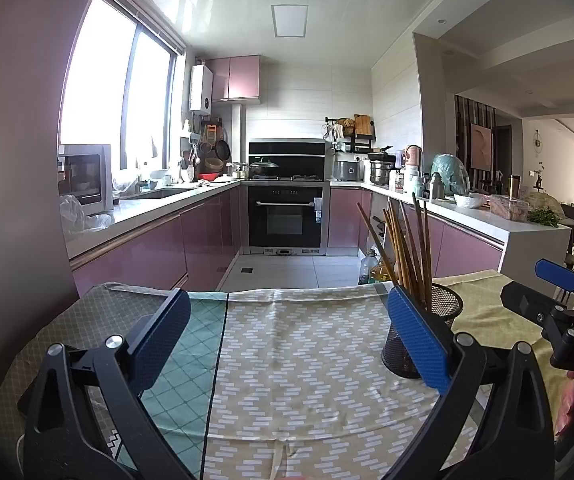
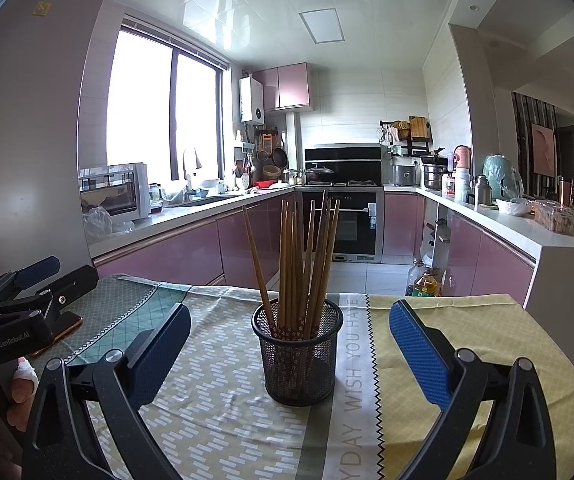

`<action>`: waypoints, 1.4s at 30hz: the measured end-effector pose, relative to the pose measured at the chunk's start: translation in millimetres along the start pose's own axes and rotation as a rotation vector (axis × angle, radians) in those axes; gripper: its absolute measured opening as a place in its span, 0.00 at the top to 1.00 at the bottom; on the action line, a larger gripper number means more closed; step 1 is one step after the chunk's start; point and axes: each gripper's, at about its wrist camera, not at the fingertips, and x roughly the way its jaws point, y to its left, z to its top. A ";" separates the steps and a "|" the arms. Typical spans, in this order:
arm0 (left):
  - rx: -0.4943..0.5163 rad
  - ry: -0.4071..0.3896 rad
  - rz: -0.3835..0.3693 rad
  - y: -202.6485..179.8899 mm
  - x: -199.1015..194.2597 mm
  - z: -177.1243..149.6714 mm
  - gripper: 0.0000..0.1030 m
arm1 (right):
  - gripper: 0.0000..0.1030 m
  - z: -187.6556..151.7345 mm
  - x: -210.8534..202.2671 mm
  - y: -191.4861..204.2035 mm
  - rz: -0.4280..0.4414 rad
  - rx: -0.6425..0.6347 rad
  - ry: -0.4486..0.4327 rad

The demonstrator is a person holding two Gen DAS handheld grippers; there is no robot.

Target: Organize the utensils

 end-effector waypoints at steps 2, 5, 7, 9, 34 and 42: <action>-0.001 0.000 0.001 0.0 -1.0 -0.5 0.06 | 0.06 0.0 -0.1 -0.2 -0.001 0.001 0.000; 0.000 0.000 0.001 0.3 0.2 0.2 0.06 | 0.06 0.0 0.1 -0.1 -0.001 0.002 0.000; -0.001 0.001 0.000 0.3 -0.6 -0.2 0.06 | 0.06 -0.7 -0.1 -0.2 -0.001 0.003 -0.001; 0.000 0.000 0.001 0.4 0.2 0.4 0.06 | 0.06 -1.0 -0.2 0.2 -0.002 0.002 -0.001; -0.001 0.002 0.000 0.0 -2.2 -0.8 0.06 | 0.06 -3.6 0.5 -1.3 -0.004 0.005 -0.002; -0.001 0.002 -0.001 0.1 -1.5 -0.3 0.06 | 0.06 -3.3 -1.2 -0.8 -0.007 0.008 -0.003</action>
